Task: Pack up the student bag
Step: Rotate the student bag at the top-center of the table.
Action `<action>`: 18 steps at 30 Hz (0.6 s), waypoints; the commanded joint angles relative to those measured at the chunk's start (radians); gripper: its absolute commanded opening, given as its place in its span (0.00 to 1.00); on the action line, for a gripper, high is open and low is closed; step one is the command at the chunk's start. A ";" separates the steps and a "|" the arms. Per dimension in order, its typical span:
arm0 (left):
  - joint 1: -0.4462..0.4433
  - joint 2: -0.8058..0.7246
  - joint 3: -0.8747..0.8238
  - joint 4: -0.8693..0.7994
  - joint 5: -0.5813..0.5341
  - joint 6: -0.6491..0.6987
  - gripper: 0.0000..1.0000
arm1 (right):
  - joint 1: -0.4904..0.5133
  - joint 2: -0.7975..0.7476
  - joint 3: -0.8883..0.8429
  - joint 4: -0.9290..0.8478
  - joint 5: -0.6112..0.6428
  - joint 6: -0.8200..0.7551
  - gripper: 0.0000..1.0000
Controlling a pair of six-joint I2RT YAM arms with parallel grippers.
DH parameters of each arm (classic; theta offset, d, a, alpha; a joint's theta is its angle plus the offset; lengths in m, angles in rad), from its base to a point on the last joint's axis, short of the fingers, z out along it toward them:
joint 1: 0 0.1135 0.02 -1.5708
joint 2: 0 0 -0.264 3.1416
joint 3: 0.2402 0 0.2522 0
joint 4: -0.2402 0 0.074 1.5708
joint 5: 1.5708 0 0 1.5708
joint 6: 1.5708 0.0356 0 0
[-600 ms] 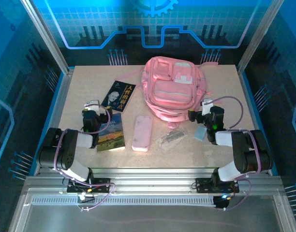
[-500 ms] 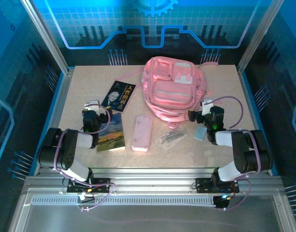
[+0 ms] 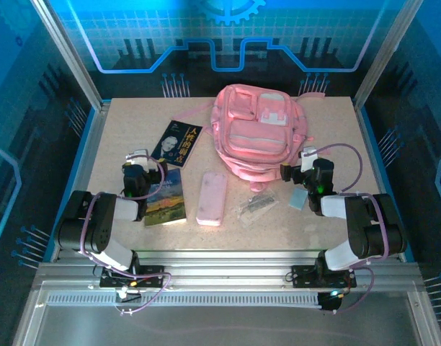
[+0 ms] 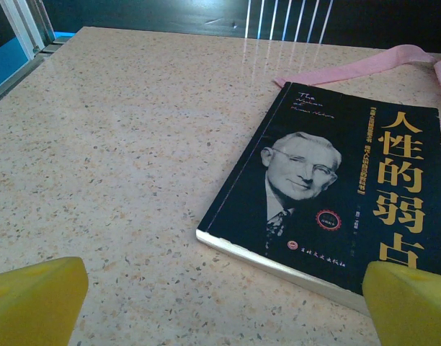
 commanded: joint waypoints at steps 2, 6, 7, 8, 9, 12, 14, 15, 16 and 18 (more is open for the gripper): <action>-0.006 0.004 0.022 0.005 -0.003 0.009 0.99 | -0.010 0.003 0.020 0.005 -0.015 -0.013 1.00; -0.020 -0.013 0.023 -0.006 0.004 0.032 0.99 | -0.005 -0.030 0.057 -0.084 0.034 -0.005 1.00; -0.025 -0.031 0.020 -0.013 -0.001 0.036 0.99 | -0.004 -0.050 0.081 -0.141 0.053 0.003 1.00; -0.036 -0.057 0.023 -0.042 -0.020 0.044 0.99 | -0.004 -0.069 0.115 -0.213 0.075 0.013 1.00; -0.047 -0.090 0.036 -0.092 -0.033 0.055 0.99 | -0.005 -0.086 0.148 -0.282 0.087 0.019 1.00; -0.076 -0.169 0.112 -0.297 -0.042 0.087 0.99 | -0.004 -0.112 0.259 -0.511 0.113 0.074 1.00; -0.096 -0.216 0.212 -0.493 -0.075 0.034 0.99 | -0.004 -0.115 0.345 -0.688 0.128 0.152 1.00; -0.096 -0.227 0.265 -0.590 -0.088 -0.023 0.99 | -0.003 -0.115 0.380 -0.765 0.137 0.197 1.00; -0.102 -0.230 0.331 -0.704 -0.096 -0.087 0.99 | -0.004 -0.115 0.416 -0.841 0.147 0.264 1.00; -0.121 -0.205 0.472 -0.918 -0.085 -0.174 0.99 | -0.002 -0.128 0.443 -0.931 0.112 0.347 1.00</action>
